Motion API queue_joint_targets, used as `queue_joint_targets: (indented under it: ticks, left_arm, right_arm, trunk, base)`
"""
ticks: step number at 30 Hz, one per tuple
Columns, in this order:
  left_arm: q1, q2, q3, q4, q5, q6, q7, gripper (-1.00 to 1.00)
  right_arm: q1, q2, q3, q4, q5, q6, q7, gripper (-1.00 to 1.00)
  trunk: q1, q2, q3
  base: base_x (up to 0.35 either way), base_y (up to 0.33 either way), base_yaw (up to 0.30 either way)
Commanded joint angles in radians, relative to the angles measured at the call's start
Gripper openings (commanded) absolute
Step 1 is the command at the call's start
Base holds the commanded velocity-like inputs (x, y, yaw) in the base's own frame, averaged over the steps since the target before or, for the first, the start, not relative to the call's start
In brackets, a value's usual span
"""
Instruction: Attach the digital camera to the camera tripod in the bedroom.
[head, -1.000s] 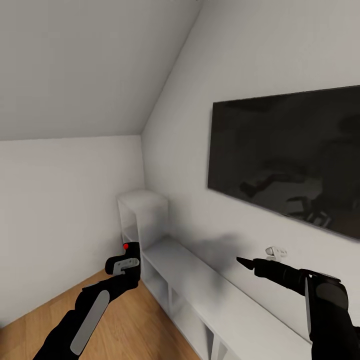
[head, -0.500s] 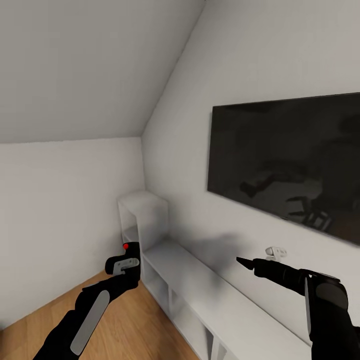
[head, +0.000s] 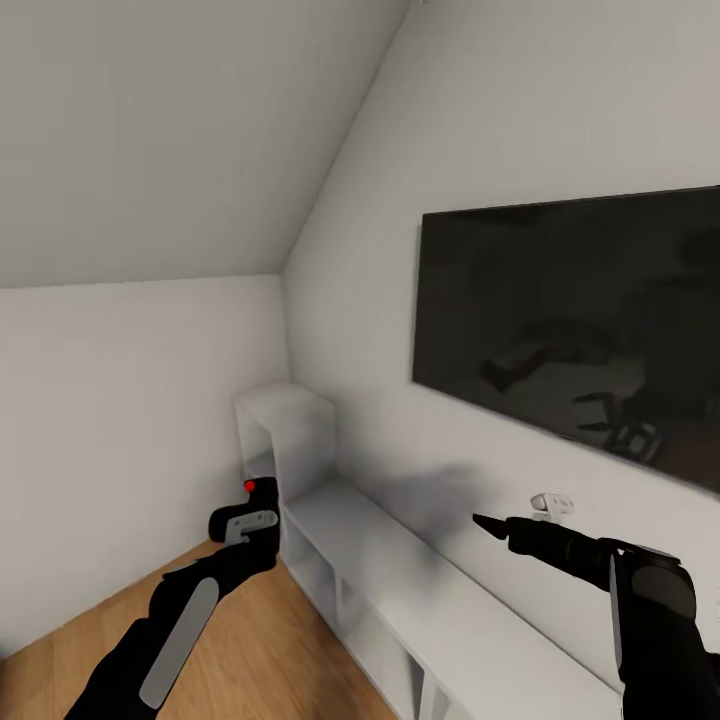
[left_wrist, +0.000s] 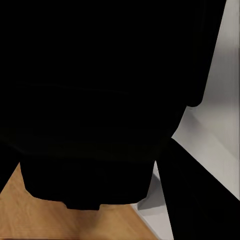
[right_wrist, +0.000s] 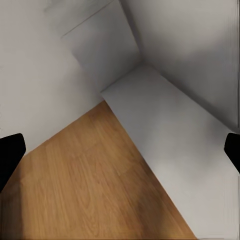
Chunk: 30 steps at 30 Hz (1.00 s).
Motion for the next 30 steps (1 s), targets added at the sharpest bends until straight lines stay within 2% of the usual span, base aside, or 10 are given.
queue_joint_targets:
  ticks: [1, 4, 9, 20, 30]
  left_arm:
    - [-0.001, 0.001, -0.002, -0.002, 0.010, 0.003, 0.013, -1.00]
    - [-0.001, 0.000, -0.003, -0.004, 0.013, 0.003, 0.068, -1.00]
    - [-0.001, 0.000, -0.005, -0.004, 0.016, 0.002, 0.105, -1.00]
    - [-0.001, 0.001, -0.008, -0.004, 0.020, 0.001, 0.110, -1.00]
    - [-0.001, 0.001, -0.007, -0.006, 0.020, 0.001, 0.111, -1.00]
  right_arm:
    - [-0.001, 0.001, -0.002, -0.001, 0.009, 0.004, 0.010, 1.00]
    - [-0.001, 0.006, -0.002, -0.001, 0.009, 0.004, 0.010, 1.00]
    - [-0.001, 0.011, 0.000, -0.002, 0.009, 0.003, 0.010, 1.00]
    - [-0.001, 0.013, 0.000, -0.002, 0.009, -0.014, 0.010, 1.00]
    - [-0.001, 0.013, 0.000, -0.002, 0.010, -0.014, 0.010, 1.00]
  trunk:
    - [0.000, -0.001, -0.001]
    - [0.000, -0.001, -0.001]
    - [0.000, -0.001, -0.001]
    - [0.000, -0.001, -0.001]
    - [0.000, -0.001, -0.001]
  base:
    - [-0.085, -0.181, 0.000]
    - [-0.102, -0.216, 0.000]
    - [-0.112, -0.239, 0.000]
    - [-0.124, -0.246, 0.000]
    - [-0.215, -0.242, 0.000]
